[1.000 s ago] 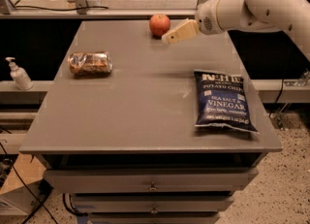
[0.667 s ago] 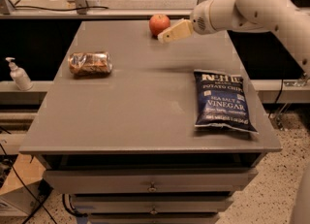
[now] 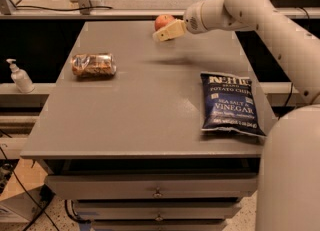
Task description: Pick apple
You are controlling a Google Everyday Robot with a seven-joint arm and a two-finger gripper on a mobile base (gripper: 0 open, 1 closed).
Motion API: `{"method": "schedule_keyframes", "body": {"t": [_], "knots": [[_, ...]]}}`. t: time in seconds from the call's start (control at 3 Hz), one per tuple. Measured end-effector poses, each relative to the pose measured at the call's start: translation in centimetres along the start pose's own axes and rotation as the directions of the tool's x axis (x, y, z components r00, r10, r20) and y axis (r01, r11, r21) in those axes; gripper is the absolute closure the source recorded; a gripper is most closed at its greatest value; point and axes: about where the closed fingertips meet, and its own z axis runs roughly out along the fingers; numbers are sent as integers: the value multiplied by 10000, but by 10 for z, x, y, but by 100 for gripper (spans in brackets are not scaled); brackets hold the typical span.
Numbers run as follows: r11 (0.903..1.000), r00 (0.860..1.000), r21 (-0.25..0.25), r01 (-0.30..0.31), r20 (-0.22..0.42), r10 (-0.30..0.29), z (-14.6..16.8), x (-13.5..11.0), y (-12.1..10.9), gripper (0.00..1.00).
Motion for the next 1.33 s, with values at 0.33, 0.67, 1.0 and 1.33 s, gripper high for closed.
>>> {"method": "schedule_keyframes", "body": {"t": [0.33,0.67,1.0,1.33], "knots": [[9994,9996,-257,-222,161,227,27,-1,-8,0],[9975,9981,-508,-500,327,517,54,-1,-12,0],[9952,9966,-661,-724,341,748,75,2,-16,0],[9956,9967,-662,-665,411,693,82,1,-19,16]]}}
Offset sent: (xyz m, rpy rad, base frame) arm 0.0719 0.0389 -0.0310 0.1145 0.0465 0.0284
